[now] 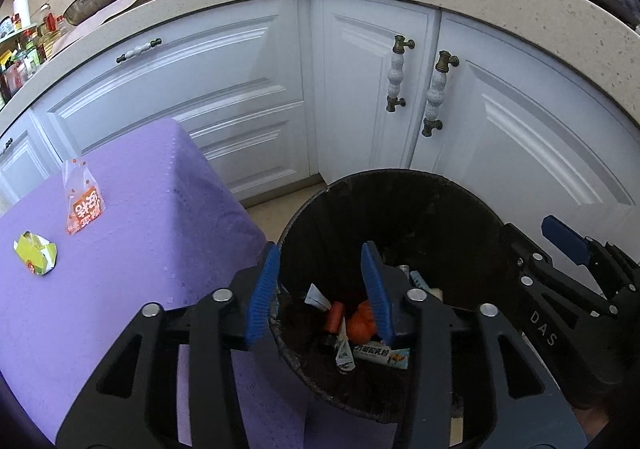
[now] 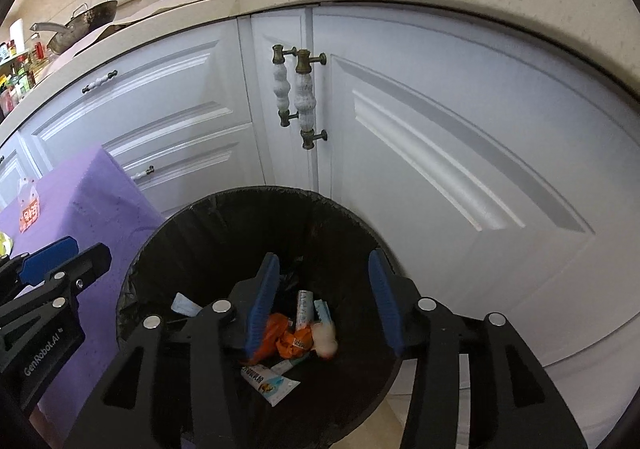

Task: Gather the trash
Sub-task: 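Move both tools back over the table toward the clear bag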

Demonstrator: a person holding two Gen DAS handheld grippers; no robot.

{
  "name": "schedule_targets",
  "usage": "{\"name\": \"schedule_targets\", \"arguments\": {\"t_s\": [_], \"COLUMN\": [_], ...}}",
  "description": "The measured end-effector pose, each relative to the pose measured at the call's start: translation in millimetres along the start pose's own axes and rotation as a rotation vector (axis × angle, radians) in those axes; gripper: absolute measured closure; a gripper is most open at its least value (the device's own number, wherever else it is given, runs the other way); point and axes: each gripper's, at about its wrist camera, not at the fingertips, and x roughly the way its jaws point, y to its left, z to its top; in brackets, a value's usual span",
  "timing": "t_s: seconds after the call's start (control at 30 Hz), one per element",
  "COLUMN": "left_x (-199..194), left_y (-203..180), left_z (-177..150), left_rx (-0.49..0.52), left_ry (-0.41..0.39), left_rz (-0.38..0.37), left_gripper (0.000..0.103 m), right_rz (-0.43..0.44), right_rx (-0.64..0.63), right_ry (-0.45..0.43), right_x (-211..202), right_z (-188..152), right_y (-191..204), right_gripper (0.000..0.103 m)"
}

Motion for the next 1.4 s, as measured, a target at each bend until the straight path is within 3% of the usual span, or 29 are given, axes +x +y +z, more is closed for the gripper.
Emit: {"name": "schedule_targets", "arguments": {"t_s": [0.37,0.67,1.0,1.17,1.23,1.4], "left_x": [-19.1,-39.3,-63.4,-76.8,-81.4,-88.1], "left_y": [18.2,71.9,162.1,207.7,222.9,257.1], "left_z": [4.2,-6.2,-25.8,-37.7,-43.6,-58.0], "left_rx": [-0.027,-0.093,-0.211,-0.278,-0.304,-0.359], "left_ry": [-0.034,-0.044,-0.041,-0.044,-0.049,-0.045], "left_rz": [0.018,0.091,0.233,0.294,0.319,0.362], "left_gripper": [0.05,0.05,0.049,0.047,0.041,0.041], "right_rz": [-0.005,0.032,0.14,0.204,0.235,0.292], "right_rx": [-0.002,-0.029,-0.105,-0.159,-0.181,-0.231], "right_ry": [-0.011,-0.027,-0.043,-0.042,-0.041,-0.035], "right_x": [-7.4,-14.5,-18.8,-17.7,-18.2,-17.0], "right_z": [2.9,10.8,22.1,29.6,32.2,35.5], "right_y": [3.3,30.5,95.5,139.4,160.5,205.8], "right_gripper": [0.053,0.052,0.049,0.048,0.047,0.044]}}
